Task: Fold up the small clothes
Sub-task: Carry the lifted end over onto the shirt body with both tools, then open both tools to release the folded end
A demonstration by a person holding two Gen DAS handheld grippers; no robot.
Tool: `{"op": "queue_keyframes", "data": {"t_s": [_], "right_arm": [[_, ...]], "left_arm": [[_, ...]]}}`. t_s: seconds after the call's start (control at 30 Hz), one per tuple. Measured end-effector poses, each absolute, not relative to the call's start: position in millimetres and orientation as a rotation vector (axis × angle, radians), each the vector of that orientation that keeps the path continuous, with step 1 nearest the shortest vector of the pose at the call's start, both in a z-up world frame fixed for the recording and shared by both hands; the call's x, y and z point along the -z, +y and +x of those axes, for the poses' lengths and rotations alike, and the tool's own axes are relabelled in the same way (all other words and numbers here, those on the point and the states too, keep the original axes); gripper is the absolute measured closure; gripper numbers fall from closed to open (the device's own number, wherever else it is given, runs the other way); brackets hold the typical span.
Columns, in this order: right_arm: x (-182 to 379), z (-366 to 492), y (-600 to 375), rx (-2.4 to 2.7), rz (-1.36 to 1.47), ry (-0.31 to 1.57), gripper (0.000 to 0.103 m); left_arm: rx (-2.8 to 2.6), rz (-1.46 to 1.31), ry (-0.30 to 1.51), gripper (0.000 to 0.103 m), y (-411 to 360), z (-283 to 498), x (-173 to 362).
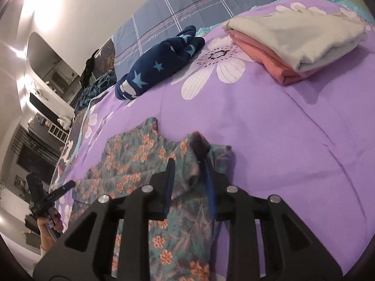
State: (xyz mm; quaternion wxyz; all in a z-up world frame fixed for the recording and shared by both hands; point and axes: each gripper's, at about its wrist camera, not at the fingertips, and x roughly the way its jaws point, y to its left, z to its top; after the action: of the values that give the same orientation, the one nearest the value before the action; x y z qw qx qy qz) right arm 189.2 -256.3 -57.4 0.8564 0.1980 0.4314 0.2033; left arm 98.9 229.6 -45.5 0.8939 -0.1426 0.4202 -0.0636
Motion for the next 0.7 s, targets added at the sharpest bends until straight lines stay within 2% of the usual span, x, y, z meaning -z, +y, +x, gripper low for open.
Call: {"op": "queue_keyframes", "data": {"t_s": [0.27, 0.3, 0.33, 0.37, 0.47, 0.67, 0.7], "right_arm": [[47, 187, -241, -0.473, 0.324, 0.903, 0.074], [47, 189, -239, -0.481, 0.329, 0.913, 0.077], [49, 193, -238, -0.498, 0.354, 0.925, 0.094], [52, 199, -239, -0.519, 0.414, 0.944, 0.099], [51, 215, -249, -0.504, 0.547, 0.923, 0.099], [62, 255, -263, -0.372, 0.623, 0.963, 0.099], [64, 256, -260, -0.368, 0.606, 0.977, 0.095]], "left_arm": [[0.126, -0.221, 0.934, 0.068, 222, 96, 60], [0.124, -0.232, 0.942, 0.068, 223, 99, 62], [0.128, -0.243, 0.944, 0.068, 224, 103, 62], [0.143, -0.269, 0.938, 0.07, 225, 107, 61], [0.15, -0.355, 0.906, 0.096, 235, 121, 55], [0.035, -0.399, 0.86, 0.097, 257, 148, 48], [0.053, -0.387, 0.852, 0.094, 255, 143, 44]]}}
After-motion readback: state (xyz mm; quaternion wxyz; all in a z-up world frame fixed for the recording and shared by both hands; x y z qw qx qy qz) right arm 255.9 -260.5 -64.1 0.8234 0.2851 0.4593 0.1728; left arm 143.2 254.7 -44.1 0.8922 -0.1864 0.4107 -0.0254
